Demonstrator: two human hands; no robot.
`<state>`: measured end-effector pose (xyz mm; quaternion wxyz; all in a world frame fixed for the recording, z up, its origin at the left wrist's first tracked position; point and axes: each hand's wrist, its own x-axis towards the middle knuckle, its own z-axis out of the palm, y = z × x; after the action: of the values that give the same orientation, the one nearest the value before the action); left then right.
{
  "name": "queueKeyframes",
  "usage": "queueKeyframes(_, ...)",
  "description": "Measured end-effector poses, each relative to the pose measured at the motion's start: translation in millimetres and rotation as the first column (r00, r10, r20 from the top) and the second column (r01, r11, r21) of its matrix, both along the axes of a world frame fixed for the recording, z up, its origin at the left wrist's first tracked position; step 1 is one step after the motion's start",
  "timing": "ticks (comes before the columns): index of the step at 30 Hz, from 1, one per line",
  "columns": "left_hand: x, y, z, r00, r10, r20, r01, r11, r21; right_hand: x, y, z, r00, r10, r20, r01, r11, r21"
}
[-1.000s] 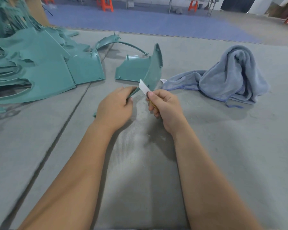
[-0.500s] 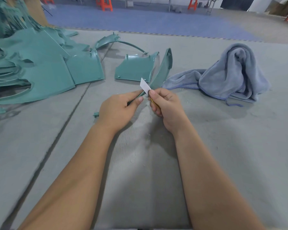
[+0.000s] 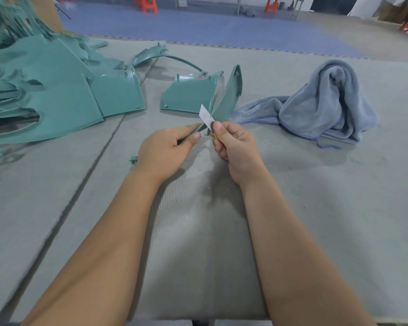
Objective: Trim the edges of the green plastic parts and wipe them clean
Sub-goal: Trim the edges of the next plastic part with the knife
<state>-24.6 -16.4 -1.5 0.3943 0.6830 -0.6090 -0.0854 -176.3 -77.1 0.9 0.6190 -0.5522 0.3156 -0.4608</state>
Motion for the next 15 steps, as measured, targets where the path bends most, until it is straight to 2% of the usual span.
queueKeyframes(15,0.1,-0.8,1.9,1.0,-0.004,-0.02,0.004,1.0,0.005,0.5,-1.6,1.4,0.991,-0.112,0.078,0.108,0.993,0.046)
